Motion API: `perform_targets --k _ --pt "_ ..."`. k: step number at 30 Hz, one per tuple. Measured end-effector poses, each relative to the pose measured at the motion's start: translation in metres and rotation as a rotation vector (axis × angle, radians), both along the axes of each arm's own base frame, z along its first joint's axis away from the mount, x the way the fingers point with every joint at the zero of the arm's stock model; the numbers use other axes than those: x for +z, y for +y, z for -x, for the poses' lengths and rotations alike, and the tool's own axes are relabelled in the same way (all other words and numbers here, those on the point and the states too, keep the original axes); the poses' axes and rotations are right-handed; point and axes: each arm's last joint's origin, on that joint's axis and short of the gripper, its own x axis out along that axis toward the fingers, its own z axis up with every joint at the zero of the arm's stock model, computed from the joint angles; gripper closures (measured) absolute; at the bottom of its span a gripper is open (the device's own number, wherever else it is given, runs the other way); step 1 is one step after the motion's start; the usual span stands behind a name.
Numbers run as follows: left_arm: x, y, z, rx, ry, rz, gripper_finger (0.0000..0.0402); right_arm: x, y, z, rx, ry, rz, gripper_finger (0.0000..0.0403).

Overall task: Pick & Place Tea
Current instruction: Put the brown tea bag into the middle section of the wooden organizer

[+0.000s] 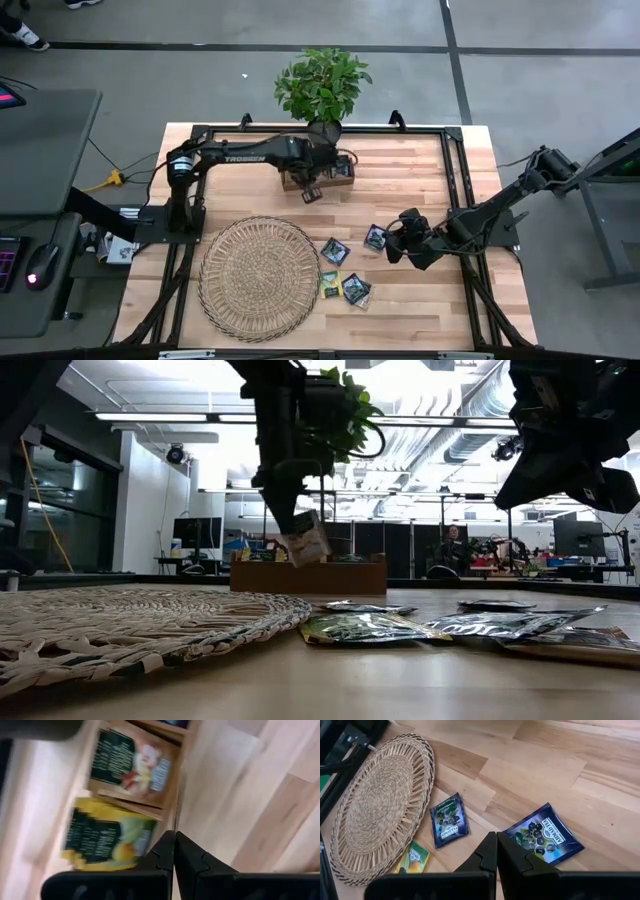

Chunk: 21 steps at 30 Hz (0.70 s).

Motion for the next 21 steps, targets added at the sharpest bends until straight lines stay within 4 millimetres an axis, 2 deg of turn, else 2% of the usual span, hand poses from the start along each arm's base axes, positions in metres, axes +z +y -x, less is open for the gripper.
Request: perform_targets --k 8,21 --pt "0.001 0.019 0.005 -0.045 0.028 -0.042 0.0401 0.0 0.0 0.0 0.002 -0.004 -0.006 0.0402" --pt "0.002 0.022 0.003 -0.094 0.028 -0.114 0.0401 0.0 0.0 -0.001 0.0 -0.007 -0.007 0.0402"
